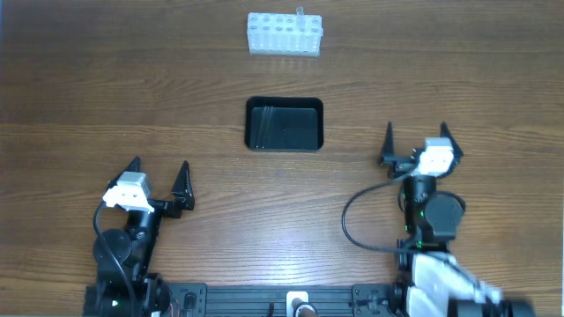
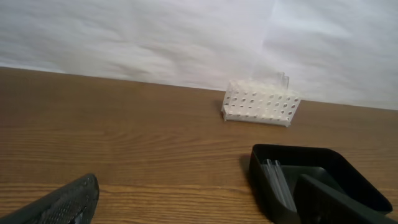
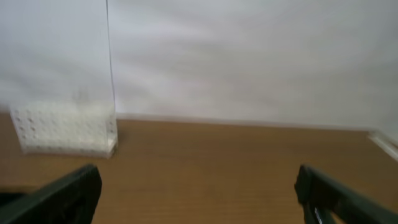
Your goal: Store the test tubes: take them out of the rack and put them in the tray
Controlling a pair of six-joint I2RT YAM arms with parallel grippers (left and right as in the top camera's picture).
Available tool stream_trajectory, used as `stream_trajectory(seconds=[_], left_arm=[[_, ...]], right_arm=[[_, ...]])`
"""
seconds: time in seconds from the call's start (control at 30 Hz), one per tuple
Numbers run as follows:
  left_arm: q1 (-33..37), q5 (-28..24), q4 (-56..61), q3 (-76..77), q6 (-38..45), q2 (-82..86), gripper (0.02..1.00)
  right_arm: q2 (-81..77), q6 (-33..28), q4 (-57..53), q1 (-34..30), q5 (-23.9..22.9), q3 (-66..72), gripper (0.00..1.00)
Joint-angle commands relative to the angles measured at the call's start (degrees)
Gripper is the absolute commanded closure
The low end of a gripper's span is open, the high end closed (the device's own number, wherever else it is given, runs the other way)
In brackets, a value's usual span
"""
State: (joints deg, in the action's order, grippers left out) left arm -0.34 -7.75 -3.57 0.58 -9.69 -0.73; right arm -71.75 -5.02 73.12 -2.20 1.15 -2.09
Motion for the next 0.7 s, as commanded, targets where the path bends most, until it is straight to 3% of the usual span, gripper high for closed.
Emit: stream_trajectory(seconds=[0.03, 0.27, 0.7], left_arm=[[0.3, -0.6, -0.1, -0.2, -0.4, 0.3, 0.020], [0.3, -0.6, -0.1, -0.2, -0.4, 0.3, 0.020], [0.3, -0.5, -0.1, -0.2, -0.4, 0.3, 0.018]], right_arm=[[-6.5, -4.2, -0.5, 1.7, 2.5, -6.3, 0.007], [-11.0, -4.3, -10.0, 6.7, 2.4, -18.4, 0.007], [-27.9, -4.3, -10.4, 20.3, 0.1, -35.2, 0.009]])
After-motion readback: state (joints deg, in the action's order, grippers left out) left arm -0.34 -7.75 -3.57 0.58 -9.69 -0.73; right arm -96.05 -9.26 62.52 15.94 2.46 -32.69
